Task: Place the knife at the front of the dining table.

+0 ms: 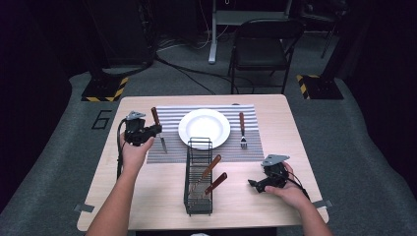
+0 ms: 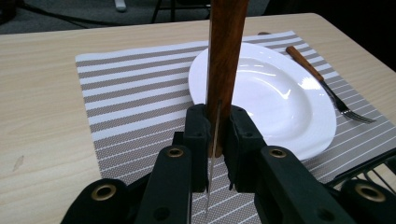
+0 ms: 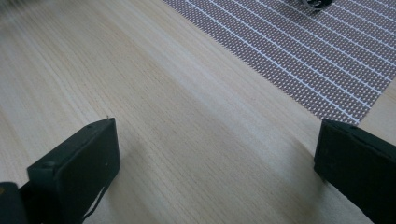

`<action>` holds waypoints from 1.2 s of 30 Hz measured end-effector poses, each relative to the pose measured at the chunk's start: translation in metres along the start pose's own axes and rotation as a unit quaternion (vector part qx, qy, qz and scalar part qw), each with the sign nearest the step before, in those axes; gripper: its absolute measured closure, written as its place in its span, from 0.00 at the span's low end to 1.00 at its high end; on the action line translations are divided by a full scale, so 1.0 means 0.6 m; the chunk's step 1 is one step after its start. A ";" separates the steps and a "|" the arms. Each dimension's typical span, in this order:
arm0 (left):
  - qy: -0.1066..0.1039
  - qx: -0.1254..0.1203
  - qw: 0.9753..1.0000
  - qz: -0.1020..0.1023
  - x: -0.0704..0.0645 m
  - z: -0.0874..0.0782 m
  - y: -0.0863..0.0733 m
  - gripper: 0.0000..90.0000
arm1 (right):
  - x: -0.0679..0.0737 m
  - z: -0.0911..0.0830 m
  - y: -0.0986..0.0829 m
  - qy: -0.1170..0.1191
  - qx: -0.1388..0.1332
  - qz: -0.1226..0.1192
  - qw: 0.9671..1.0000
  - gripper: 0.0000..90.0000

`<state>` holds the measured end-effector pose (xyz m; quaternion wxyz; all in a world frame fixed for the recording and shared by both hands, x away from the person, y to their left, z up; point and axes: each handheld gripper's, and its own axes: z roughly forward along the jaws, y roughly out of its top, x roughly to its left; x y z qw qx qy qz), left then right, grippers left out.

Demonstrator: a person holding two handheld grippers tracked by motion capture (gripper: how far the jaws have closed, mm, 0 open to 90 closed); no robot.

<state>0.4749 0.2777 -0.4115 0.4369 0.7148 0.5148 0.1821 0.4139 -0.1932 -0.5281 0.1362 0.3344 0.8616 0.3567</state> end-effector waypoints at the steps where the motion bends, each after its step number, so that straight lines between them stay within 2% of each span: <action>1: 0.002 0.000 1.000 -0.002 0.001 0.001 -0.001 0.89 | 0.000 0.000 0.000 0.000 0.000 0.000 1.000 0.00; 5: 0.006 0.001 1.000 -0.004 0.003 0.004 -0.002 0.89 | 0.000 0.000 0.000 0.000 0.000 -0.001 1.000 0.00; 11: 0.016 0.010 1.000 0.003 0.003 0.011 -0.003 0.89 | 0.000 0.000 0.000 0.000 0.000 -0.001 1.000 0.00; 14: 0.024 0.027 0.999 0.003 0.005 0.020 -0.005 0.89 | 0.000 0.000 0.000 0.000 0.000 -0.001 1.000 0.00; 19: 0.022 0.023 0.999 -0.002 0.010 0.028 -0.005 0.89 | 0.000 0.000 0.000 0.000 0.000 0.000 1.000 0.00; 22: 0.023 0.015 1.000 -0.013 0.013 0.036 -0.004 0.89 | 0.000 0.000 0.000 0.000 0.000 0.000 1.000 0.00; 28: 0.023 0.009 0.999 -0.022 0.019 0.047 -0.005 0.89 | 0.000 0.000 0.000 0.000 0.000 0.000 1.000 0.00; 30: 0.022 0.007 0.999 -0.033 0.023 0.054 -0.004 0.89 | 0.000 0.000 0.000 0.000 0.000 0.000 1.000 0.00; 33: 0.023 0.011 0.999 -0.033 0.023 0.060 -0.001 0.89 | 0.000 0.000 0.000 0.000 0.000 0.000 1.000 0.00; 36: 0.025 0.021 0.999 -0.024 0.019 0.070 0.005 0.89 | 0.000 0.000 0.000 0.000 0.000 0.000 1.000 0.00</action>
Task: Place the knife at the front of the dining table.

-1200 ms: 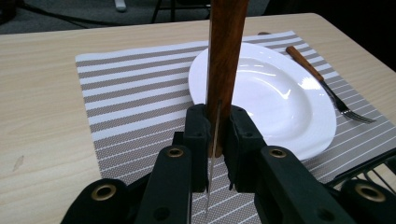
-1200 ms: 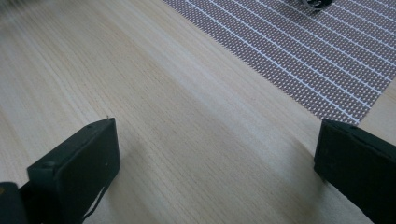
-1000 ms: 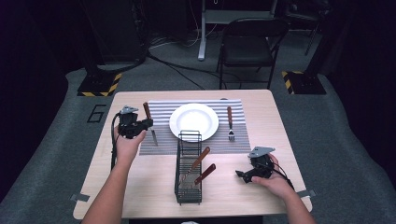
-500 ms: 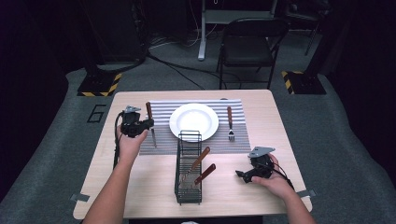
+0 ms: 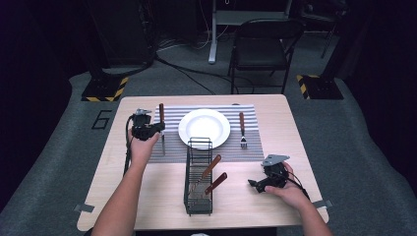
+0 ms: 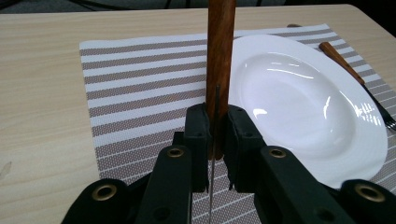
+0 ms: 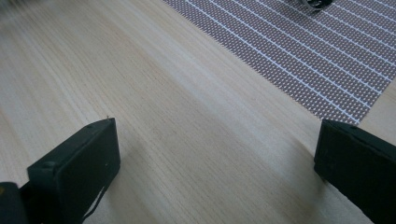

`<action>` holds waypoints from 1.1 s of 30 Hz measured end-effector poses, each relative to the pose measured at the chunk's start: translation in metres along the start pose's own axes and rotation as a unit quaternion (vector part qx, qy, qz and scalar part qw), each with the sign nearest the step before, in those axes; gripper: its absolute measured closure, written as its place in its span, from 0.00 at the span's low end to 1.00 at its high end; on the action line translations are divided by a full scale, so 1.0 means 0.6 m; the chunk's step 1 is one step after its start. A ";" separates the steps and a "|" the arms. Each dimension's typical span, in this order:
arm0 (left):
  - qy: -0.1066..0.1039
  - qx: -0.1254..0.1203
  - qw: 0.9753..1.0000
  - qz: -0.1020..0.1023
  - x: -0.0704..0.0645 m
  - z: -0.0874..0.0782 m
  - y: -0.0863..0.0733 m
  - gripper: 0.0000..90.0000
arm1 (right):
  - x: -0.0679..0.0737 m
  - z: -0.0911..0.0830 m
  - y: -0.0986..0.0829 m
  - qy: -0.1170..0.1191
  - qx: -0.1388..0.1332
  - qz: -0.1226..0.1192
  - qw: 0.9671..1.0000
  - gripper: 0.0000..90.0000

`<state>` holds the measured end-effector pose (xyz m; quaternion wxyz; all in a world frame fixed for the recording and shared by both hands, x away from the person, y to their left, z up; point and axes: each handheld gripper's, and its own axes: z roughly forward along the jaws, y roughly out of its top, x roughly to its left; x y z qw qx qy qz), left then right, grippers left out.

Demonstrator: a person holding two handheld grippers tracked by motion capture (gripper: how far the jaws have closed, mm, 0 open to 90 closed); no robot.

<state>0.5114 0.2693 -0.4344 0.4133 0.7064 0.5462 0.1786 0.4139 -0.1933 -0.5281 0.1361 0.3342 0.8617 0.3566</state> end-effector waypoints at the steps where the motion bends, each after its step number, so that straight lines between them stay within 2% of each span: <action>1: 0.002 0.001 1.000 0.000 -0.001 0.005 0.002 0.89 | 0.000 0.000 0.000 0.000 0.000 0.000 1.000 0.00; 8: 0.003 -0.001 1.000 -0.022 0.008 0.025 0.002 0.89 | 0.000 0.000 0.000 0.000 0.000 0.000 1.000 0.00; 13: 0.005 0.008 1.000 -0.026 0.009 0.038 0.009 0.89 | 0.000 0.000 0.000 0.000 0.000 0.000 1.000 0.00; 15: 0.010 0.014 1.000 -0.026 0.007 0.053 0.010 0.89 | -0.001 0.000 0.000 0.000 -0.001 -0.004 1.000 0.00; 19: 0.013 0.014 0.999 -0.031 0.008 0.064 0.009 0.89 | -0.001 0.000 0.000 0.000 -0.001 -0.004 1.000 0.00; 21: 0.012 0.011 0.999 -0.047 0.013 0.070 0.006 0.89 | -0.001 0.000 0.000 0.000 -0.001 -0.004 1.000 0.00; 24: 0.012 0.009 0.998 -0.056 0.016 0.076 0.005 0.89 | -0.001 0.000 0.000 0.001 -0.001 -0.004 1.000 0.00; 27: 0.002 0.012 0.997 -0.080 0.020 0.085 0.002 0.89 | -0.002 0.001 0.001 0.002 -0.001 -0.005 1.000 0.00; 28: 0.007 0.010 0.996 -0.087 0.021 0.088 0.000 0.89 | -0.002 0.001 0.001 0.001 0.000 -0.006 1.000 0.00; 33: 0.008 0.010 0.996 -0.090 0.028 0.092 -0.001 0.89 | -0.002 0.001 0.001 0.001 0.000 -0.006 1.000 0.00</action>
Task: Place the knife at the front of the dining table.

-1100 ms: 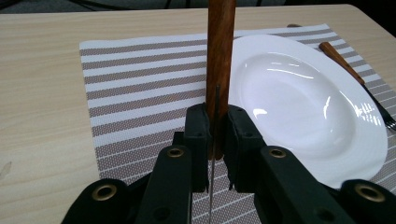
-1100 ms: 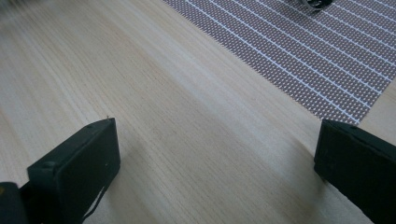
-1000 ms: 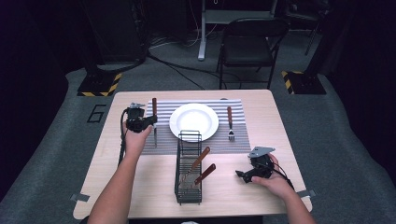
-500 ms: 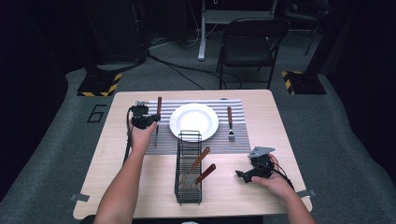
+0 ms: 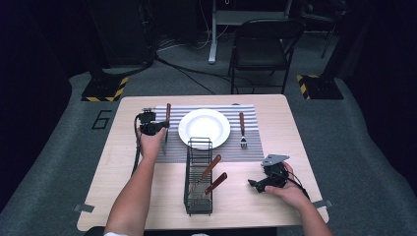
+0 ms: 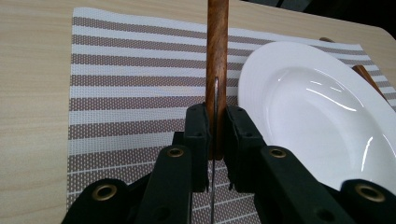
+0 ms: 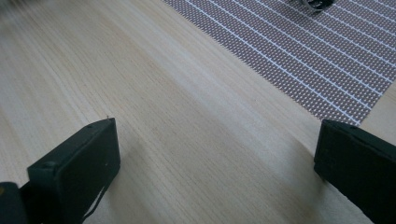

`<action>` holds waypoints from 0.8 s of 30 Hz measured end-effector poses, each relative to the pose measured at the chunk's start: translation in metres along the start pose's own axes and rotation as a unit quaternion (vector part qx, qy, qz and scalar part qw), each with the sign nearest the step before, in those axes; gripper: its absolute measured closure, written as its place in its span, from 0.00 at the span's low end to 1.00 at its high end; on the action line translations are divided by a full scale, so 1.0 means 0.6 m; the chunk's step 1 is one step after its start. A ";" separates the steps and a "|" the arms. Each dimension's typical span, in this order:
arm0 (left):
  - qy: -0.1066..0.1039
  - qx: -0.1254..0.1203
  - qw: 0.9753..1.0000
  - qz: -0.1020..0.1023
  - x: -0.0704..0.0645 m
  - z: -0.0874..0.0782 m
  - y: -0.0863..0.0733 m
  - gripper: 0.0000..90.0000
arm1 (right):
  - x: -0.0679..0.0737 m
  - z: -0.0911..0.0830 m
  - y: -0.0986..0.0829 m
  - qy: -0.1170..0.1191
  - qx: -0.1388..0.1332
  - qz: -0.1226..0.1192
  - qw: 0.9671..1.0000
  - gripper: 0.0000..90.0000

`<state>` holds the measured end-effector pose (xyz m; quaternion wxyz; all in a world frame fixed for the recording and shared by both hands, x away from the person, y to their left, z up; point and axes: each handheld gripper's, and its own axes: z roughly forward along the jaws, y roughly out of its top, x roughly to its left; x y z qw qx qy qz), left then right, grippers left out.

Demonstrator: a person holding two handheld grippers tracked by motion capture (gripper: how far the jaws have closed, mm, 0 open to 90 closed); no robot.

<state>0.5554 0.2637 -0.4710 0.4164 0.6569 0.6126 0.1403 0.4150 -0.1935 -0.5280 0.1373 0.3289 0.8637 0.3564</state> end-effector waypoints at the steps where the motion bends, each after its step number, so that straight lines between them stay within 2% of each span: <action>1: 0.001 -0.002 1.000 -0.009 0.000 0.001 -0.001 0.89 | 0.000 0.000 0.000 0.000 0.000 0.000 1.000 0.00; 9: 0.000 -0.007 1.000 -0.018 0.007 0.012 -0.002 0.89 | 0.000 0.000 0.000 0.001 0.000 0.000 1.000 0.00; 15: -0.006 -0.009 0.999 -0.043 0.019 0.018 -0.004 0.89 | 0.000 0.000 0.000 0.001 0.000 0.000 1.000 0.00; 21: -0.006 -0.012 0.999 -0.044 0.024 0.025 -0.006 0.89 | 0.000 0.000 0.000 0.000 0.000 0.000 1.000 0.00; 23: -0.009 -0.011 0.998 -0.058 0.025 0.027 -0.007 0.89 | 0.000 0.000 0.000 0.000 0.000 0.000 1.000 0.00; 24: -0.009 -0.014 0.998 -0.058 0.027 0.029 -0.007 0.89 | 0.000 0.000 0.000 0.000 0.000 0.000 1.000 0.00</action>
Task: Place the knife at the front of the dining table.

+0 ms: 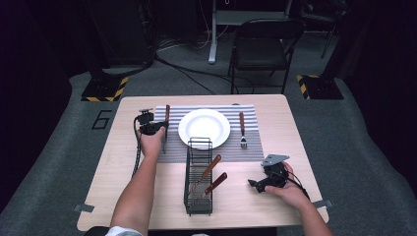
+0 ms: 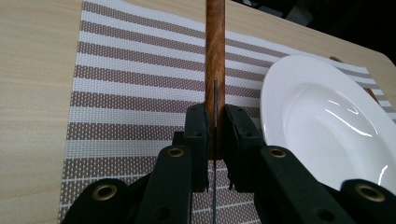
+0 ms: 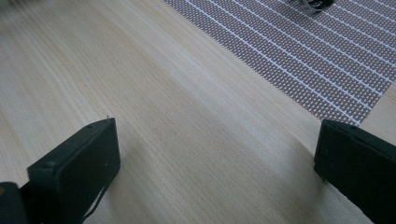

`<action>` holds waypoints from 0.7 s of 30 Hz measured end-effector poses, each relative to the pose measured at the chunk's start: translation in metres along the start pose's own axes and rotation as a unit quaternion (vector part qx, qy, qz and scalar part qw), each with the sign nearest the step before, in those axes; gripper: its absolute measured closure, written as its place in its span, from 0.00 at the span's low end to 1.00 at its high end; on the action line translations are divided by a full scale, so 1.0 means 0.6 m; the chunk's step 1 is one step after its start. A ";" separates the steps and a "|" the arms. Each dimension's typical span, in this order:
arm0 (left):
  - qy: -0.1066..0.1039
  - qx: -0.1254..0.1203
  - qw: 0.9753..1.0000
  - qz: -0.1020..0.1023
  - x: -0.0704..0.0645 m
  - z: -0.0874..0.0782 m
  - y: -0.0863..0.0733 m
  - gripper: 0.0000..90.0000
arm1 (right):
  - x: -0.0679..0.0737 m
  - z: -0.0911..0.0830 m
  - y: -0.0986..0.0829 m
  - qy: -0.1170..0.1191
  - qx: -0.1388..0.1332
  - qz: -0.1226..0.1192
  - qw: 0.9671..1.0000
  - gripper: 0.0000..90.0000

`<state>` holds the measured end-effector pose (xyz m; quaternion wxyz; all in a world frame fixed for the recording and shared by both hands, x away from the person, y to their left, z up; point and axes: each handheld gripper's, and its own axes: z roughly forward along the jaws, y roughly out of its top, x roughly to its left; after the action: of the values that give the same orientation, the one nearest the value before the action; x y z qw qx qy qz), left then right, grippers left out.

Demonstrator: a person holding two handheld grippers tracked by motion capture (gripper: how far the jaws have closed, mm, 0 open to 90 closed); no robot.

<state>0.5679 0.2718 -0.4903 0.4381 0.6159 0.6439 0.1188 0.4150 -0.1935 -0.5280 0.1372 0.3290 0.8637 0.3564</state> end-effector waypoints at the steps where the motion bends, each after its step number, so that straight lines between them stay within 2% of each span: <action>1: 0.002 0.002 1.000 -0.002 0.001 0.001 0.000 0.89 | 0.000 0.000 0.000 0.000 0.000 0.000 1.000 0.00; 7: 0.003 -0.004 1.000 -0.012 0.007 0.004 -0.001 0.89 | 0.000 0.000 0.000 0.000 0.000 0.000 1.000 0.00; 16: 0.005 0.001 1.000 -0.021 0.013 0.012 -0.004 0.89 | 0.000 0.000 0.000 0.000 0.000 0.000 1.000 0.00; 20: 0.002 -0.002 0.999 -0.042 0.018 0.017 -0.006 0.89 | 0.000 0.000 0.000 0.001 0.000 0.000 1.000 0.00; 21: 0.001 -0.002 0.999 -0.042 0.020 0.018 -0.006 0.89 | 0.000 0.000 0.000 0.000 0.000 0.000 1.000 0.00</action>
<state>0.5746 0.2775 -0.5042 0.4434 0.5872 0.6694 0.1028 0.4150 -0.1935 -0.5281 0.1373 0.3290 0.8636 0.3565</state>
